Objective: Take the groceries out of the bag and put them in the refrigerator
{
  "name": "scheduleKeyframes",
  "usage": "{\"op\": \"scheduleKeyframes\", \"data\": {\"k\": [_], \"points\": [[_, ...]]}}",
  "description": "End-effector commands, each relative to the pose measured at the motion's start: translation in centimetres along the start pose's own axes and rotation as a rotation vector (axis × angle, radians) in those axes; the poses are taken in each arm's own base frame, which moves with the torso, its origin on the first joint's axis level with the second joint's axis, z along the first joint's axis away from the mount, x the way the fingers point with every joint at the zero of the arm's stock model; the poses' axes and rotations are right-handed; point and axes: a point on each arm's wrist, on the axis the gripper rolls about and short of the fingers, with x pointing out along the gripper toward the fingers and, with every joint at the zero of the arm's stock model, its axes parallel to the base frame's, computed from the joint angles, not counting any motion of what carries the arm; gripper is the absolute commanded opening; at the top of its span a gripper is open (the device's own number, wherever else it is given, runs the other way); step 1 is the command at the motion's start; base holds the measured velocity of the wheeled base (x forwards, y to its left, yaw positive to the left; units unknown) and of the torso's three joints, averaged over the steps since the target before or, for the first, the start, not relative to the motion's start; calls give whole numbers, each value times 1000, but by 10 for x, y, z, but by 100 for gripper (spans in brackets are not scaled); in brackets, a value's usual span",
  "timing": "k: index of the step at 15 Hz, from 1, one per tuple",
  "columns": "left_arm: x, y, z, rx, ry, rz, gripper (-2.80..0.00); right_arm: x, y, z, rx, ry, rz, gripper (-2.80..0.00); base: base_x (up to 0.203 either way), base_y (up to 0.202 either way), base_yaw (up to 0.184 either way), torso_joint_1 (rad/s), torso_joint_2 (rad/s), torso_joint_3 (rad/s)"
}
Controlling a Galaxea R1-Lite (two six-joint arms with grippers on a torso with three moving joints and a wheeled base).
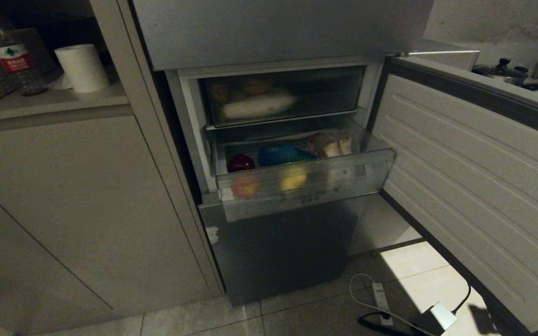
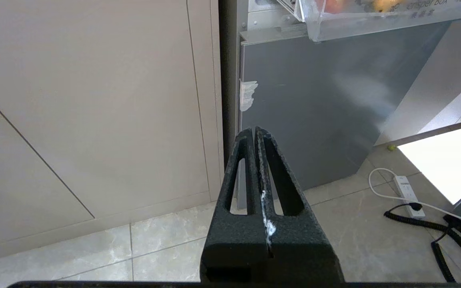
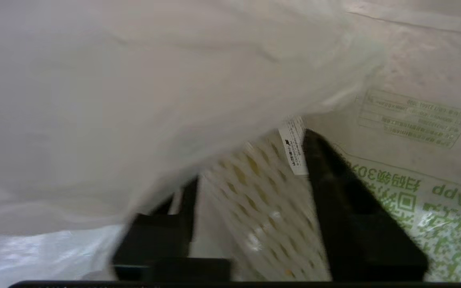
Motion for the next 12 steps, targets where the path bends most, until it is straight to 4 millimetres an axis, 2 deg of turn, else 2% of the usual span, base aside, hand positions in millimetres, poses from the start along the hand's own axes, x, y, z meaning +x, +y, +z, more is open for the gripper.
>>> {"op": "scheduleKeyframes", "data": {"k": [1,9,12], "points": [[0,0,0,0,-1,0,-280,4,0,0,-21,17,10,0,0,0,0,0,0,0],[0,0,0,0,-1,0,-280,7,1,-10,11,100,25,0,0,0,0,0,0,0],[0,0,0,0,-1,0,-280,14,-3,-14,-4,133,18,0,0,0,0,0,0,0]]}}
